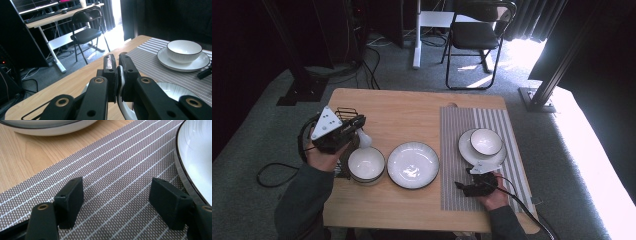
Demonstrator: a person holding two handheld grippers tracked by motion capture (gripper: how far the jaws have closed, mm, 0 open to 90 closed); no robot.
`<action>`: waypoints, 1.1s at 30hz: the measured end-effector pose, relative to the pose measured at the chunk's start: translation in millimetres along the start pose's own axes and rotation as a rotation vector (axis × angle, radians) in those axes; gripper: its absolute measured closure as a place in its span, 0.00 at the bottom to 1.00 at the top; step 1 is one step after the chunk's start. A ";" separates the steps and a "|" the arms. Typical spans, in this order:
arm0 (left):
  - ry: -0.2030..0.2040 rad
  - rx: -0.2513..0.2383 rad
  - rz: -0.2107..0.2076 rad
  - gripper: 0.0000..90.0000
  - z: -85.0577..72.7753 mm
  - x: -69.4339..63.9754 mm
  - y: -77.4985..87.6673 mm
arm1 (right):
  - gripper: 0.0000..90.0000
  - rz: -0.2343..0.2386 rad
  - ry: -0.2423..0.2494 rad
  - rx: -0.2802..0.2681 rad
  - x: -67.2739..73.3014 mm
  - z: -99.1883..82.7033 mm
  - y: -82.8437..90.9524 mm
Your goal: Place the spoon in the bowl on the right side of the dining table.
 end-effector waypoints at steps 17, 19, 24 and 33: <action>-0.024 -0.006 -0.028 0.95 10.4 -8.1 -19.8 | 0.30 -0.002 -0.009 -0.007 -2.2 -3.1 3.8; -0.023 -0.007 -0.031 0.95 11.2 -8.9 -21.6 | 0.30 -0.004 -0.007 -0.005 -2.2 -3.2 3.6; -0.030 -0.012 -0.043 0.95 14.7 -13.6 -27.6 | 0.30 -0.006 -0.008 0.000 -2.6 -3.2 3.0; -0.040 -0.013 -0.055 0.95 18.4 -20.0 -36.9 | 0.29 -0.005 -0.005 0.009 -2.8 -3.0 2.6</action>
Point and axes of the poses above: each handheld gripper's, and its own axes: y roughly backward along the jaws, z roughly out of its top, x roughly to its left, the point moved 3 cm from there along -y, roughly forward along the jaws, and after that the axes turned 9 degrees about -x, right-handed, at the moved point
